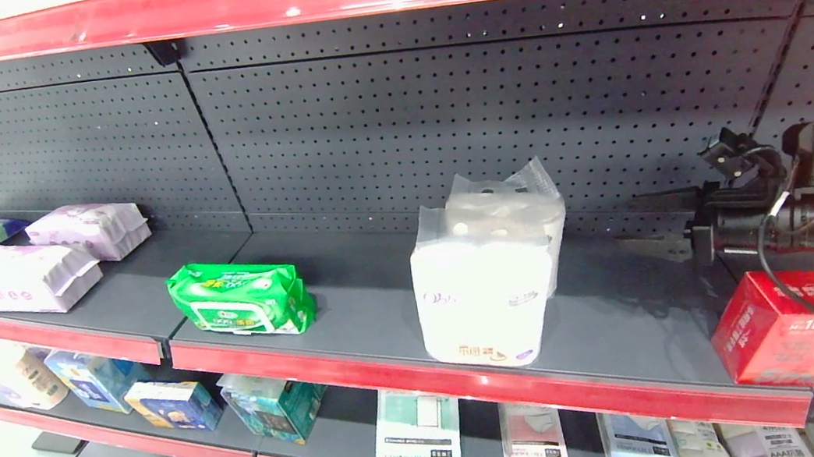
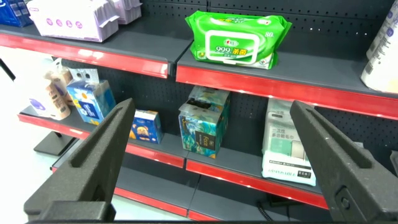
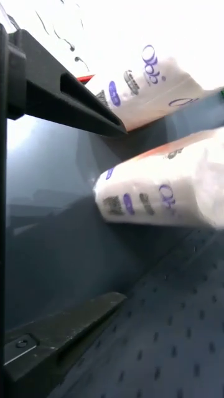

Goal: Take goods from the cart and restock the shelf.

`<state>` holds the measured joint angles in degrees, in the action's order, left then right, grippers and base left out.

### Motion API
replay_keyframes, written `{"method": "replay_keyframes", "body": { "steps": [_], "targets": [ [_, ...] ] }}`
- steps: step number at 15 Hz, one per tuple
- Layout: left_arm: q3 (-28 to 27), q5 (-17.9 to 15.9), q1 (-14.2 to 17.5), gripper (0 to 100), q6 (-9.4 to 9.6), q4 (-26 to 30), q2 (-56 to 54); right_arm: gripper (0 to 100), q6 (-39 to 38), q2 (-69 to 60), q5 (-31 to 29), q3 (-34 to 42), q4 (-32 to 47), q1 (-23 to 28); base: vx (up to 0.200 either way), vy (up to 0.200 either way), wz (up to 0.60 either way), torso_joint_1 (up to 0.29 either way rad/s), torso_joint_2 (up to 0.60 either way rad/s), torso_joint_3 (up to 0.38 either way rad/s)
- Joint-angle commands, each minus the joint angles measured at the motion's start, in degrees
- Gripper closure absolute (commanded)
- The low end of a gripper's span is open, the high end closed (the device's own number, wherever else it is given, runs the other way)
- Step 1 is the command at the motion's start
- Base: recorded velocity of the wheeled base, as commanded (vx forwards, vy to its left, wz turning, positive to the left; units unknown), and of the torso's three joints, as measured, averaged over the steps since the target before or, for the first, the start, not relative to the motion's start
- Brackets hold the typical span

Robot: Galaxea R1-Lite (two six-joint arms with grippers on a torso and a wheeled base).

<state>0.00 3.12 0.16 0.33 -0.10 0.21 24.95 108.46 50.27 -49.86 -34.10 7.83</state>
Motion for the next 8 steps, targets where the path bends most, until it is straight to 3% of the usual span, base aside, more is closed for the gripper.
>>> {"method": "replay_keyframes", "body": {
  "steps": [1, 5, 6, 8],
  "targets": [
    [0.0, 0.0, 0.0, 0, 0.02, 0.0, 0.1, 0, -0.1, -6.1, -1.8, 3.5, 0.0, 2.3, 0.000, 0.000, 0.00, 0.000, 0.00, 0.000],
    [0.0, 0.0, 0.0, 0, 0.02, -0.1, 0.1, 0, -6.1, -17.3, -14.6, 9.3, 0.0, 4.0, 0.000, 0.000, 0.00, 0.000, 0.00, 0.000],
    [0.0, 0.0, 0.0, 0, 0.02, 0.0, 0.1, 0, -11.1, -23.7, -24.3, 12.9, 0.0, 3.9, 0.000, 0.000, 0.00, 0.000, 0.00, 0.000],
    [0.0, 0.0, 0.0, 0, 0.02, -0.1, 0.0, 0, -15.1, -31.2, -35.0, 17.6, 0.7, 3.2, 0.000, 0.000, 0.00, 0.000, 0.00, 0.000]
  ]
}}
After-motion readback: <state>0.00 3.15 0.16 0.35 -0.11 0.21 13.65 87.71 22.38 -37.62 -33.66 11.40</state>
